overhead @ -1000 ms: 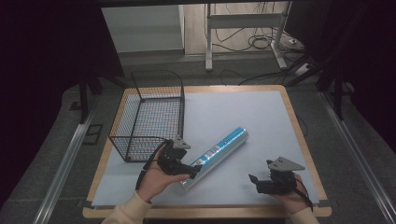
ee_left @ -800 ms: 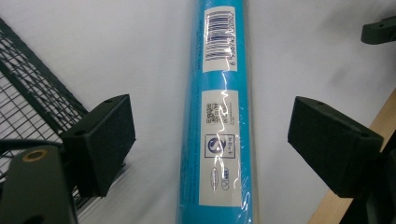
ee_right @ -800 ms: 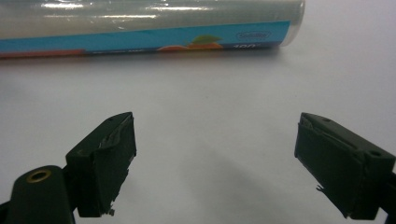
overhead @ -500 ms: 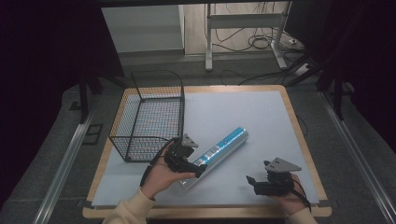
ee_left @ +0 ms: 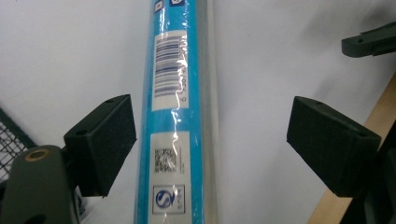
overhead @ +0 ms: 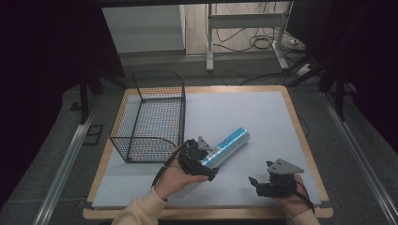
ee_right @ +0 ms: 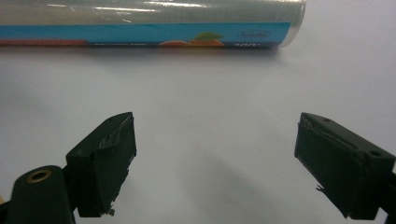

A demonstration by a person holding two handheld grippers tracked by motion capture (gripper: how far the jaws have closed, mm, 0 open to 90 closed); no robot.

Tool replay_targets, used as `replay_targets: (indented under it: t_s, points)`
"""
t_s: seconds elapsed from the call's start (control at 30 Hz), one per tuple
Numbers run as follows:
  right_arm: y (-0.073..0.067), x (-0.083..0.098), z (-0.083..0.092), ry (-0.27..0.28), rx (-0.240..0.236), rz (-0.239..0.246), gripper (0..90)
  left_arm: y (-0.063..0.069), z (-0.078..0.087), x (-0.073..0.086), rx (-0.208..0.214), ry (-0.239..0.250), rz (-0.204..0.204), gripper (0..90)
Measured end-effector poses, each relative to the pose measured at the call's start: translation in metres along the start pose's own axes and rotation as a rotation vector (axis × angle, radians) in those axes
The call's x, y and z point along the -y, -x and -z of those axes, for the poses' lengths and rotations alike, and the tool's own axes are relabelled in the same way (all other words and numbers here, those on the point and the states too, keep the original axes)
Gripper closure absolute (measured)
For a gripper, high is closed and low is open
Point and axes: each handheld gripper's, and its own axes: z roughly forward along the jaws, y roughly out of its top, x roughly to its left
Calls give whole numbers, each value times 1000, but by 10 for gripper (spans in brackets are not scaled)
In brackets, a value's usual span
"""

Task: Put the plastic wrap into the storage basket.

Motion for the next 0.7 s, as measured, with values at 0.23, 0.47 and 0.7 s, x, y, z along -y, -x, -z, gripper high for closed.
replay_targets:
  t_s: [0.23, 0.47, 0.7]
  points:
    - [-1, 0, -1, -9, 6, 9, 128, 1, -7, -13, 9, -8, -6, 152]
    - [-2, 0, -1, -17, 20, 16, 129, -1, -21, -26, 20, -39, -1, 150]
    - [1, 2, -3, -29, 19, 11, 132, -3, -38, -42, 30, -84, 18, 149]
